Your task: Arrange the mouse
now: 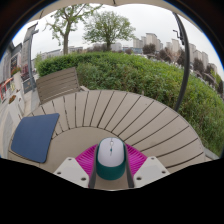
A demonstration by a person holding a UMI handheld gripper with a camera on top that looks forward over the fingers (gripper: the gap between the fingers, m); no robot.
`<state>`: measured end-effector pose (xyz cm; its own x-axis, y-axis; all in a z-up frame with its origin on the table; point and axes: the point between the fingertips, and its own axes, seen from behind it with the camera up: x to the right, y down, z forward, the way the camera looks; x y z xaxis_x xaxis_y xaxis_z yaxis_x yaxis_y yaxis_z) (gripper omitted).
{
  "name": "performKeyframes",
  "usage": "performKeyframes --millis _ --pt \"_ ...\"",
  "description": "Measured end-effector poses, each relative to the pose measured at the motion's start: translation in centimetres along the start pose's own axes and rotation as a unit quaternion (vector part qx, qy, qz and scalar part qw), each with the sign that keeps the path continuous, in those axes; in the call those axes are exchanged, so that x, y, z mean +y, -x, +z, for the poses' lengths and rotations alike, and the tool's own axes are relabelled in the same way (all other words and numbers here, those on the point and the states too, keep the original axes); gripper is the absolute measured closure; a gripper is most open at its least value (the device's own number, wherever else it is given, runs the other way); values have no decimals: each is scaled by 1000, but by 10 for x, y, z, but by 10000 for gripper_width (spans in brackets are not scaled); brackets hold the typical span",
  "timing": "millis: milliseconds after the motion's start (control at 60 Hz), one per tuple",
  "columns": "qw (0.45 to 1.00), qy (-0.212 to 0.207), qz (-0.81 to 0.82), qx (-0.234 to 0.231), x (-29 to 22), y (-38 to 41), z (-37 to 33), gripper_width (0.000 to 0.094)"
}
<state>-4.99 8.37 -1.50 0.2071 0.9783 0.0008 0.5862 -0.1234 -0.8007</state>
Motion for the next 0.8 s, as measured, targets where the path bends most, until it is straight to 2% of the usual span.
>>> performKeyframes --millis 67,167,333,433,517,633,800 --pt "1000 17 1 2 -4 -2 1 511" --pt "1000 8 7 8 -41 3 -13 511" --pt "997 -21 36 -58 -126 91 -40 512" --pt "994 -42 41 -96 -150 166 -39 512" --pt "991 -49 44 -117 -146 226 -28 512" --pt "993 -21 30 -112 -100 275 0 512" --pt "998 7 -5 -64 -39 288 24 491"
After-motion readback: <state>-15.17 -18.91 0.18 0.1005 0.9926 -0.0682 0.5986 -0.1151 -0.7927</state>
